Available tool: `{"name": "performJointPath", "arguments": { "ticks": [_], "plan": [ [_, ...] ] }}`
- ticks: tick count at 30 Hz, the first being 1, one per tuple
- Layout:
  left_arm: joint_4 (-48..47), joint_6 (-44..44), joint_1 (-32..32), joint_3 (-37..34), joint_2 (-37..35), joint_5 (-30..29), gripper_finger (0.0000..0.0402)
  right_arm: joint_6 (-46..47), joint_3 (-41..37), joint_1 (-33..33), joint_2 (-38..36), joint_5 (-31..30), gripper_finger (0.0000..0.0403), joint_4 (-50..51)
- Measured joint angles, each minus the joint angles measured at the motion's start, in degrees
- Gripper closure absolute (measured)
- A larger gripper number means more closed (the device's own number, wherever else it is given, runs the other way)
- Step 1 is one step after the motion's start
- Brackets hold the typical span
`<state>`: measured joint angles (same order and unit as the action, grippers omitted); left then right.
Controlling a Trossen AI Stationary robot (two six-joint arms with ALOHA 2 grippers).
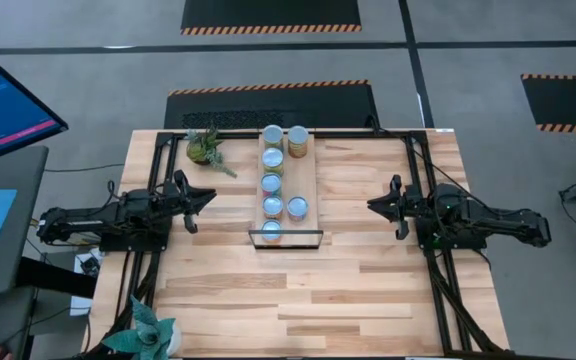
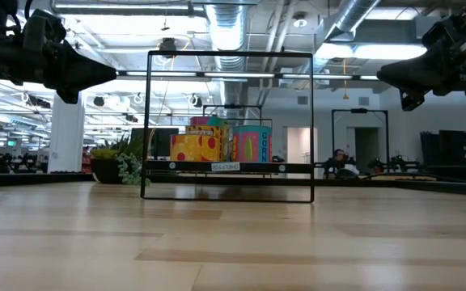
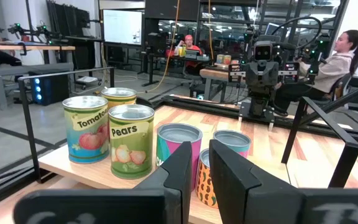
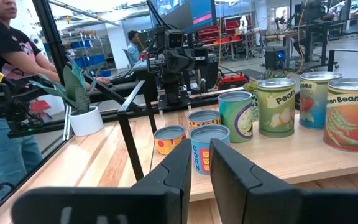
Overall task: Pick and place cans onto a shelf
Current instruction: Return to Home Position
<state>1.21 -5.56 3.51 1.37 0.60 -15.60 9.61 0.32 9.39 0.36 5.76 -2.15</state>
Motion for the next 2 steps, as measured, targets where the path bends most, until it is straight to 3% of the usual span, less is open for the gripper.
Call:
{"name": "performJointPath", "arguments": {
  "ticks": [2],
  "plan": [
    [0.00,-0.01,0.00,0.00,0.01,0.00,0.0356,0.00,0.00,0.00,0.00,0.00,0.0321,0.00]
  ]
}}
